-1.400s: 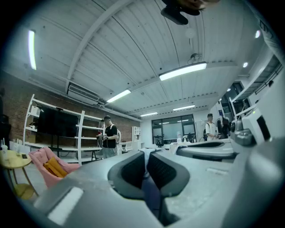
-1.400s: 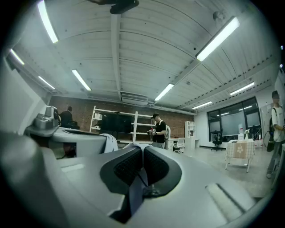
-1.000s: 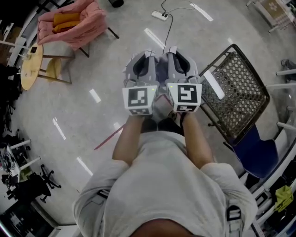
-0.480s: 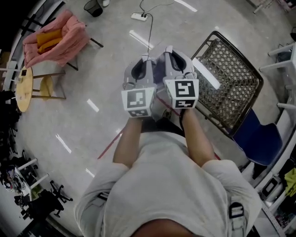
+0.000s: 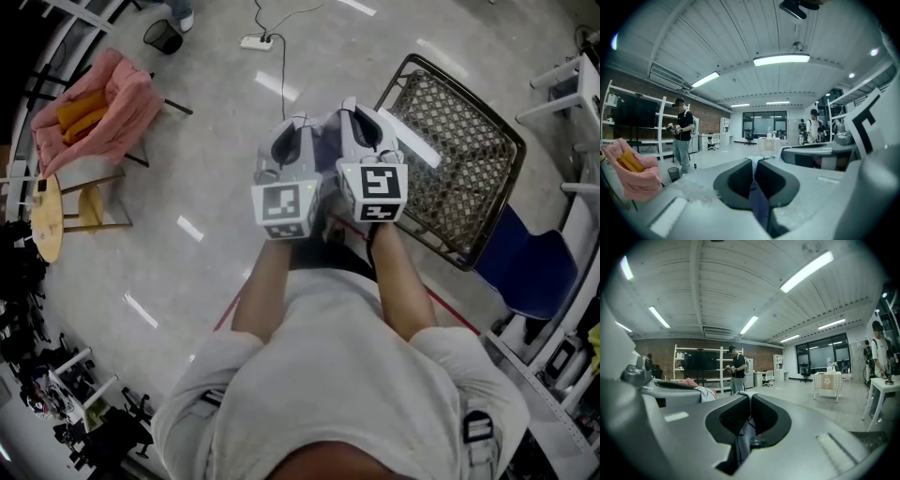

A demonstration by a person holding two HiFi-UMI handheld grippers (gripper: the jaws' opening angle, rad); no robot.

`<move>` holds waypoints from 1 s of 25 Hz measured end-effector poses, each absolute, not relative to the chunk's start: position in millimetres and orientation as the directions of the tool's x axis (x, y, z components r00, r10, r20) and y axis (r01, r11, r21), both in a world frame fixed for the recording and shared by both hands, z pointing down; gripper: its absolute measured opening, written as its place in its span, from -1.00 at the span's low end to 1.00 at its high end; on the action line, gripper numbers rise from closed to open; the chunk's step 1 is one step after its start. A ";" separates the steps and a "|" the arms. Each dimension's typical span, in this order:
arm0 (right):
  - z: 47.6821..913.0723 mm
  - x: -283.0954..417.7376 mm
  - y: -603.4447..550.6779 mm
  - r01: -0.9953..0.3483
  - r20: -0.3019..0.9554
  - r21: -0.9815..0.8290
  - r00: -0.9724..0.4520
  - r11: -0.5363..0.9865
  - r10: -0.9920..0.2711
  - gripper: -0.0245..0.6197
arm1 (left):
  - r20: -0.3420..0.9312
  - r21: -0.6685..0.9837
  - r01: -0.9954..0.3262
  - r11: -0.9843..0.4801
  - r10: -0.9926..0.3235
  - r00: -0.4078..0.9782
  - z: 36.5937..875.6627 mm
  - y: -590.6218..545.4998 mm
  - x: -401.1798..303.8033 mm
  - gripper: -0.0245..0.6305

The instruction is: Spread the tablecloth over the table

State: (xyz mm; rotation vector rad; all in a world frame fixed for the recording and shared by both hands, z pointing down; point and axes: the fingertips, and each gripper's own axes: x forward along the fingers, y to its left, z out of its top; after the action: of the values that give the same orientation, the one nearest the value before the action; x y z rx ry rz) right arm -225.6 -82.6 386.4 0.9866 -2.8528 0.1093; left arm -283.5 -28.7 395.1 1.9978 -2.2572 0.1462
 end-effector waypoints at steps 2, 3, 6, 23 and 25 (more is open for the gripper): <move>389.0 -225.1 -93.3 -0.633 0.146 -0.033 -0.769 0.773 -0.623 -0.90 | 0.161 0.010 -0.995 0.102 -0.982 -0.100 397.2 -40.8 -283.8 -0.85; 389.7 -226.4 -99.9 -0.639 0.150 -0.033 -0.763 0.768 -0.629 -0.90 | 0.163 0.011 -0.996 0.093 -0.983 -0.090 397.8 -48.2 -285.2 -0.85; 391.4 -229.8 -124.0 -0.656 0.164 -0.031 -0.747 0.754 -0.644 -0.90 | 0.165 0.027 -0.997 0.068 -0.984 -0.063 399.2 -75.0 -289.6 -0.85; 397.6 -258.9 -247.7 -0.767 0.222 -0.001 -0.626 0.642 -0.748 -0.90 | 0.166 0.129 -0.991 -0.035 -0.985 0.057 406.3 -213.9 -333.0 -0.85; 399.4 -253.3 -257.6 -0.775 0.219 0.019 -0.613 0.631 -0.759 -0.90 | 0.175 0.127 -0.990 -0.052 -0.982 0.074 411.4 -222.6 -326.0 -0.85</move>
State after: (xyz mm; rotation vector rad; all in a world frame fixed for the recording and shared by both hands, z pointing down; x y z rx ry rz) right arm -253.3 -257.6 399.4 1.2614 -2.6468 0.1137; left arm -326.0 -222.6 411.4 2.1344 -2.0022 0.0600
